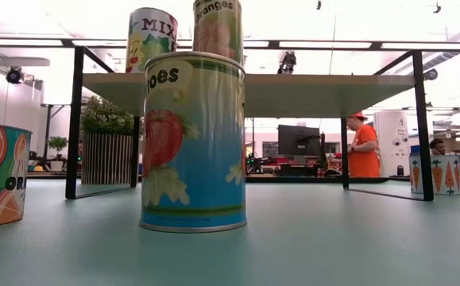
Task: Pick and place cans onto a shelf
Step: Put the canned of pineapples on the shelf
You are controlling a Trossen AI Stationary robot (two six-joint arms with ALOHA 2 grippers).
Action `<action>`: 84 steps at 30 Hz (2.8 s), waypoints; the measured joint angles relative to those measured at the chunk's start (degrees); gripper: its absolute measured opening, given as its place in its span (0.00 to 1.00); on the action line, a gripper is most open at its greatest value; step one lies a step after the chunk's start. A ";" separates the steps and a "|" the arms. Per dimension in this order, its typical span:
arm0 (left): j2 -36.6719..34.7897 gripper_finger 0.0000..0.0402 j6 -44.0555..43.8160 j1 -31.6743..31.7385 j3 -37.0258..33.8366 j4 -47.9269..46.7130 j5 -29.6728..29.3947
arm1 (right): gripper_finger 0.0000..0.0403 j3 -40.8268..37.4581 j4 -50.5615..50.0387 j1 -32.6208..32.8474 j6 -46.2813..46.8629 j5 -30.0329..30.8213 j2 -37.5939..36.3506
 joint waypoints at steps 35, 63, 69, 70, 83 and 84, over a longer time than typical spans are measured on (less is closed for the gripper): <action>10.41 0.75 -1.62 7.05 -14.24 12.53 12.52 | 0.02 -0.47 -5.60 3.39 3.63 0.00 -4.56; 10.39 0.85 -5.04 10.20 -17.67 12.24 12.30 | 0.02 -0.47 -5.56 3.39 3.58 0.04 -4.56; 10.27 0.85 -3.40 9.70 -13.45 8.12 12.31 | 0.02 -0.47 -5.56 3.38 3.58 0.55 -4.56; 10.24 0.85 -3.40 9.35 -12.09 6.63 12.29 | 0.02 -0.47 -5.56 3.39 3.67 0.57 -4.54; 5.62 0.85 3.16 -5.28 -11.50 -1.51 -14.81 | 0.02 -0.50 -6.08 3.37 9.62 14.89 -4.01; 4.82 0.85 2.32 -6.10 -13.24 -1.89 -16.50 | 0.02 -0.50 -6.05 3.34 10.17 15.77 -3.87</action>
